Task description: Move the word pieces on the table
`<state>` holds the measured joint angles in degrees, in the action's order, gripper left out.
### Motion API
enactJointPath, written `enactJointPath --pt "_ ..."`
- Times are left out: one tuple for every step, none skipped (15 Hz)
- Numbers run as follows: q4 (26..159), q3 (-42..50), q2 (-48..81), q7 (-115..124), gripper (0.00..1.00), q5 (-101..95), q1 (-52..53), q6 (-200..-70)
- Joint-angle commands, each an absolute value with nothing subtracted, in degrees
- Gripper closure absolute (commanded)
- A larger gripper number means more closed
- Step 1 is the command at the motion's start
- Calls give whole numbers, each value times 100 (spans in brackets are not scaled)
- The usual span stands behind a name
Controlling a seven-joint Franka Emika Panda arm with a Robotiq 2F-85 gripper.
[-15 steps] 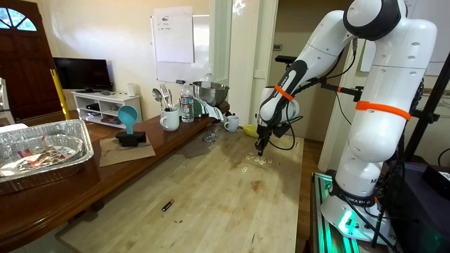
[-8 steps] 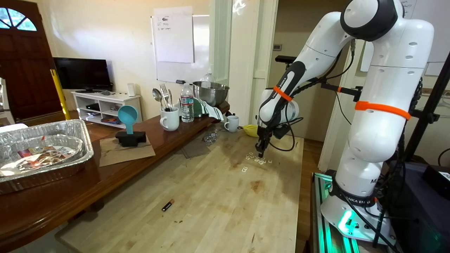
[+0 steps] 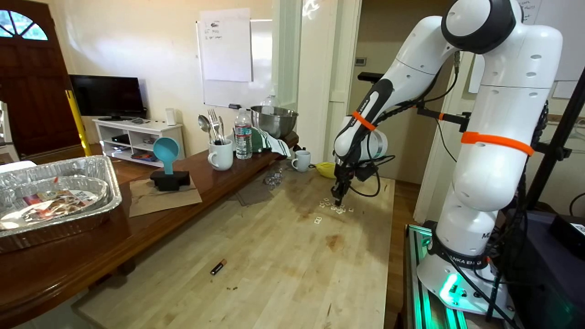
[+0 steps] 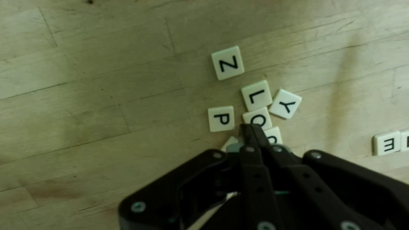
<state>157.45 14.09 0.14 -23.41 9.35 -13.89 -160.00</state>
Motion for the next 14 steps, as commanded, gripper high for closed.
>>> enactJointPath --pt "15745 1388 172 -2566 100 1208 -1371 -16173" --pt "15745 1392 181 -2571 100 1219 -1376 -16177" --pt "15745 1392 187 -2576 100 1240 -1377 -16187" --pt "15745 1389 179 -2593 100 1272 -1376 -16200" --pt "15745 1387 176 -2606 100 1299 -1376 -16206" --pt "15745 1384 169 -2625 100 1327 -1374 -16224" --pt "15744 1383 169 -2636 100 1345 -1373 -16238" --pt "15744 1382 168 -2651 100 1363 -1373 -16246" --pt "15743 1382 175 -2665 100 1383 -1372 -16243" --pt "15742 1382 189 -2673 100 1388 -1371 -16242" --pt "15742 1381 205 -2684 100 1400 -1371 -16231" --pt "15742 1383 231 -2666 100 1380 -1372 -16249" --pt "15742 1385 245 -2667 100 1378 -1375 -16230" --pt "15742 1392 263 -2645 100 1357 -1381 -16228"
